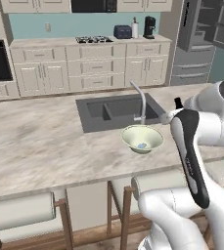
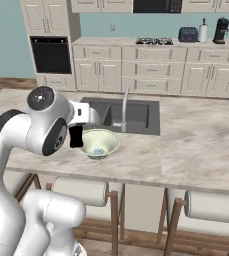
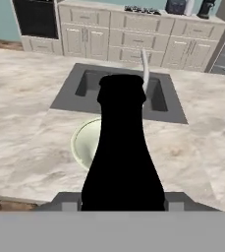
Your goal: Open the fridge, grab two sodas, and place both sodas inside the bowl with ice on the dining counter.
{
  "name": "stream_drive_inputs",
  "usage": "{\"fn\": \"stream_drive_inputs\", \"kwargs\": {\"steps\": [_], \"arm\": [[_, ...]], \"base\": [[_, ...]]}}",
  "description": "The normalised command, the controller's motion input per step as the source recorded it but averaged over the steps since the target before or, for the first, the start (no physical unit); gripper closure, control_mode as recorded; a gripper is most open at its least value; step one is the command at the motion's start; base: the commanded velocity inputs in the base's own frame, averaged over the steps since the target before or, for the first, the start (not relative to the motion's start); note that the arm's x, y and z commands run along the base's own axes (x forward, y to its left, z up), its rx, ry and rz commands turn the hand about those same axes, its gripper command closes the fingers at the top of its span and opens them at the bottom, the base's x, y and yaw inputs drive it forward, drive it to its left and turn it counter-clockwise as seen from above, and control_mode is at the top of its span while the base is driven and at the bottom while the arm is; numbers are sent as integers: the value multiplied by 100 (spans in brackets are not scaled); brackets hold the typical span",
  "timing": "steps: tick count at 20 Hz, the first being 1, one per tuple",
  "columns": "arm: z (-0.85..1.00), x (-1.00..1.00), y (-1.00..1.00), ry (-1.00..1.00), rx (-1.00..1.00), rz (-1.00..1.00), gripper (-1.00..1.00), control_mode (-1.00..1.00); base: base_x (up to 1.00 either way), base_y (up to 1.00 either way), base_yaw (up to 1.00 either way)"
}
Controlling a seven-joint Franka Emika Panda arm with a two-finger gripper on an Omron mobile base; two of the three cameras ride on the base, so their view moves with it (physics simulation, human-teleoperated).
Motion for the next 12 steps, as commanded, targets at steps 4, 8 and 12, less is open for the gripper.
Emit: {"fn": "stream_drive_inputs", "kwargs": {"steps": [4,8,12], "arm": [[-42,100,28,18,0,11,100,-100],[-68,96,12,14,0,19,100,-100],[-67,95,1,18,0,23,100,-100]], "base": [[0,0,0],[0,0,0],[0,0,0]]}}
